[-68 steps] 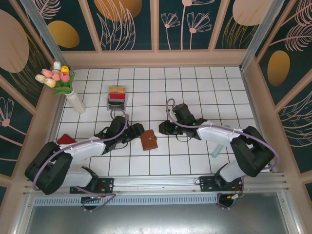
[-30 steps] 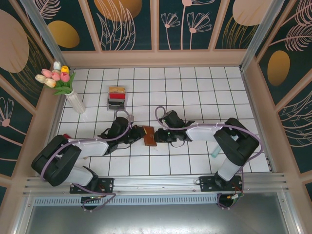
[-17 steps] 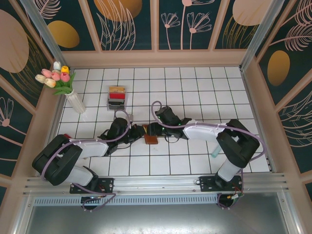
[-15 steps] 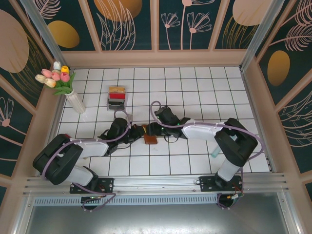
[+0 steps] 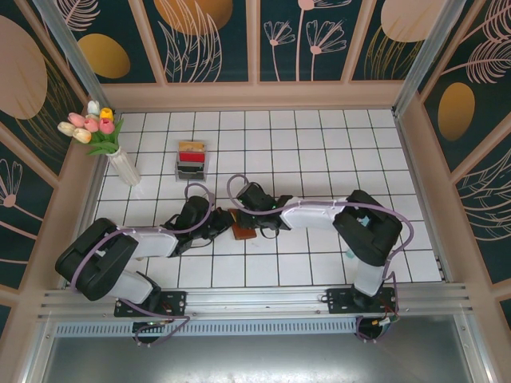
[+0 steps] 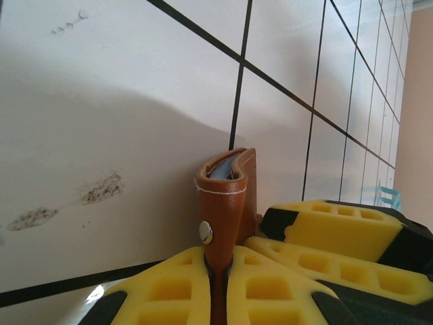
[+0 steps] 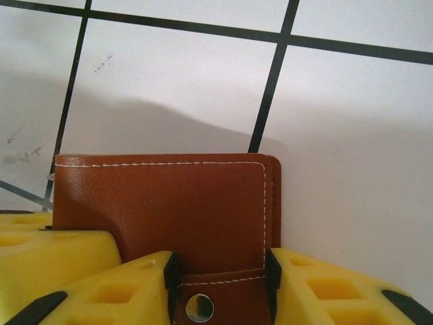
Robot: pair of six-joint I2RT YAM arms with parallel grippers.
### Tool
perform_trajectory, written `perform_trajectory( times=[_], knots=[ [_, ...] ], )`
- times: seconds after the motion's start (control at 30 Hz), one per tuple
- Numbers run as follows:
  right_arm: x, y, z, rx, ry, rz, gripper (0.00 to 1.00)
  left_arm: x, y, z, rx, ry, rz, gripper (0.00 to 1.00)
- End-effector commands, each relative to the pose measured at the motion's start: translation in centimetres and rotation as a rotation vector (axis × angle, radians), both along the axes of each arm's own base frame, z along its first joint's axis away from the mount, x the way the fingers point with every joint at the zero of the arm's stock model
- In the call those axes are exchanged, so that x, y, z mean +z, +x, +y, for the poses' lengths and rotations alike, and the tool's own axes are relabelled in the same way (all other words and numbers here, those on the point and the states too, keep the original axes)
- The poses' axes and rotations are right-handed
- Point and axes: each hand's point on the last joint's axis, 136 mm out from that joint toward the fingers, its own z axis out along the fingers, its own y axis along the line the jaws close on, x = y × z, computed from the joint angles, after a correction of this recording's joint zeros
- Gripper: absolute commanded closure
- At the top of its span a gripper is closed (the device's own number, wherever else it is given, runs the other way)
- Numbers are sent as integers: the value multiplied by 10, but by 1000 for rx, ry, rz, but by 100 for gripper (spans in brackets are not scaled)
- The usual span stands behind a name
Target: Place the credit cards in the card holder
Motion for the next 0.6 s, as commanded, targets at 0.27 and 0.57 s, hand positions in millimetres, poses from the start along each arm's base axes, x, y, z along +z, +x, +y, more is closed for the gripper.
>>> perform_trajectory(
  times=[0.27,0.57],
  knots=[
    [-50,-33,-104,-53,-423,43,84,25,8,6,37,21,-90,100],
    [-33,-24,-113,-99,-414,-4,94,17,4,4,11,25,-75,100]
  ],
)
